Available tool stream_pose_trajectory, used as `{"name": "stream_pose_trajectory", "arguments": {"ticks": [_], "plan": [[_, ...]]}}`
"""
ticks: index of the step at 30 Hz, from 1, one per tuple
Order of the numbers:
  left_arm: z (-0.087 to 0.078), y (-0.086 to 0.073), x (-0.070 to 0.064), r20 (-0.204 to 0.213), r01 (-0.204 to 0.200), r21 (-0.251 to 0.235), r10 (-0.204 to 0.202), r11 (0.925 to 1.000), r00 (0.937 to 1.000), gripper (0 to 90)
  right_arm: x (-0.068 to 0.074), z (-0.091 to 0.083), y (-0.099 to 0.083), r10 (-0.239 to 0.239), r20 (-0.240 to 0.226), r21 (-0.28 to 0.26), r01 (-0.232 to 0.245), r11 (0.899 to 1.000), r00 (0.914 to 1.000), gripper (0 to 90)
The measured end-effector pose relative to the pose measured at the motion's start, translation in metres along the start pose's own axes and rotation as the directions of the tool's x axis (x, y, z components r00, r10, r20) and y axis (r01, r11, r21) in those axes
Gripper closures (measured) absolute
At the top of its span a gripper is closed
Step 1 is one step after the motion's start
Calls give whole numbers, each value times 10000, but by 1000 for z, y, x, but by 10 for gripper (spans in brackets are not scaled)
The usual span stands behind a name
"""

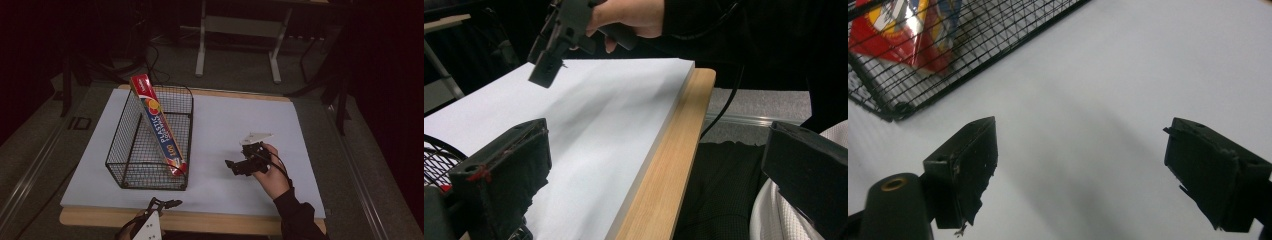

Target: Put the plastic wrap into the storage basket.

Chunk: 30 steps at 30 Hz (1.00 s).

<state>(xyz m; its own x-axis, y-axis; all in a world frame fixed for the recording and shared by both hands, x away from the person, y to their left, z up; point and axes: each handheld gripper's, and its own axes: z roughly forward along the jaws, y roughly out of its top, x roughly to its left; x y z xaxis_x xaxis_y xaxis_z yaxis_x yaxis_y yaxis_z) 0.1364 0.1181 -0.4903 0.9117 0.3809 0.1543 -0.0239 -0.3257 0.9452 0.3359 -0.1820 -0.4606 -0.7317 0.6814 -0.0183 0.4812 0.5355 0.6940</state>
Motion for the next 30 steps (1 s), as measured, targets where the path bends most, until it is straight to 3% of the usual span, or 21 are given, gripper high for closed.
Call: {"name": "stream_pose_trajectory", "arguments": {"ticks": [7, 17, 30], "plan": [[1, 0, 0, 24, -33, 76, 32, 10000, 10000, 0, -1, 0, -22, 318, -80, 41, -318, 9995, 9995, 136], [1, -1, 0, 83, -23, 149, 22, 9999, 10000, 0, -2, -7, -46, 333, 128, 119, -334, 9994, 9994, 137], [3, -1, -1, 154, -50, 243, 46, 9997, 9999, 0, -3, -10, -62, 412, 226, -27, -411, 9992, 9989, 137]]}}
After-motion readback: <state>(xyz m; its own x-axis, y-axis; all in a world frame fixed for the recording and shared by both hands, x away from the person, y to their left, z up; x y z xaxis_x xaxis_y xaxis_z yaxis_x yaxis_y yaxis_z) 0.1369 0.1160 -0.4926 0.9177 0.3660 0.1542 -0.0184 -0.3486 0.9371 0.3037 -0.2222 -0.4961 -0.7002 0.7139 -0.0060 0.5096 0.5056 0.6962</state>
